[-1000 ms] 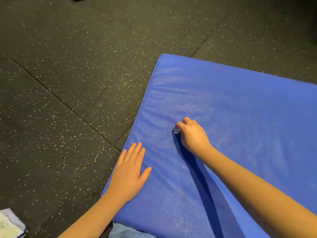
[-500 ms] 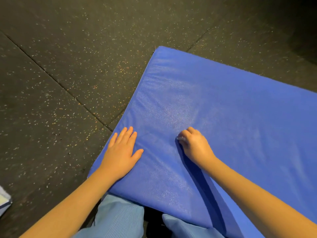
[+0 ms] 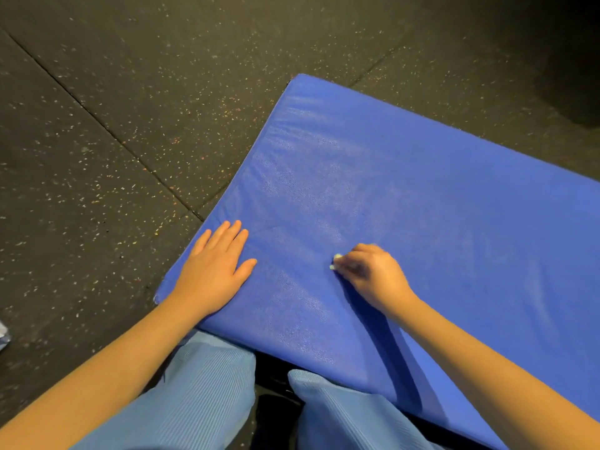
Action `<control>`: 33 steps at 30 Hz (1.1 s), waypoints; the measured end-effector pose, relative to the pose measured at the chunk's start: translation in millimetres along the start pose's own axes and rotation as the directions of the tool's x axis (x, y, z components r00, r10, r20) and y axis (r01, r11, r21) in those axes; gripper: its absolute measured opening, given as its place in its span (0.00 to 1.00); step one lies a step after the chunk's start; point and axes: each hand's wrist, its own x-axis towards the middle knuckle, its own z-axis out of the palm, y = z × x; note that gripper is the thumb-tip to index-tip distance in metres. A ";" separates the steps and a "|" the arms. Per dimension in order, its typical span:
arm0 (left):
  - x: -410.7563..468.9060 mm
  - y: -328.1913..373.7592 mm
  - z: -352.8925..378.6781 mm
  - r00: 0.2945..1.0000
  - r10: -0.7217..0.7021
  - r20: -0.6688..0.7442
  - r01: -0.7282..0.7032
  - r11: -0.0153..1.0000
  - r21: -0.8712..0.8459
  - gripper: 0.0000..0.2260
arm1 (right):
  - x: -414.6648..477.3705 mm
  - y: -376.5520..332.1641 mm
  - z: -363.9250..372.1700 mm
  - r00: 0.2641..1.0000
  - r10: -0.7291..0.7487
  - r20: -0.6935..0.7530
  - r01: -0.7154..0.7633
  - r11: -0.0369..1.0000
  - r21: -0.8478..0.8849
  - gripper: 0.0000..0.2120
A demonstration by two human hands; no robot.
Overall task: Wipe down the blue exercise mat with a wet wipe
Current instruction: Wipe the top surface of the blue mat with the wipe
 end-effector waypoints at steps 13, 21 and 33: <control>-1.8 2.2 -1.2 1.000 -0.016 0.012 0.016 1.000 0.009 0.43 | -11.5 2.9 3.5 0.979 0.132 -0.153 -0.125 0.991 0.055 0.07; -7.0 3.3 -2.3 1.000 -0.017 0.005 0.017 1.000 -0.005 0.36 | -57.6 -38.1 3.1 0.986 -0.088 0.140 0.044 0.956 0.289 0.07; -13.1 5.9 -4.8 0.999 -0.022 -0.038 0.020 0.999 -0.050 0.27 | -58.5 -51.9 9.7 0.978 -0.134 0.162 0.070 0.933 0.353 0.03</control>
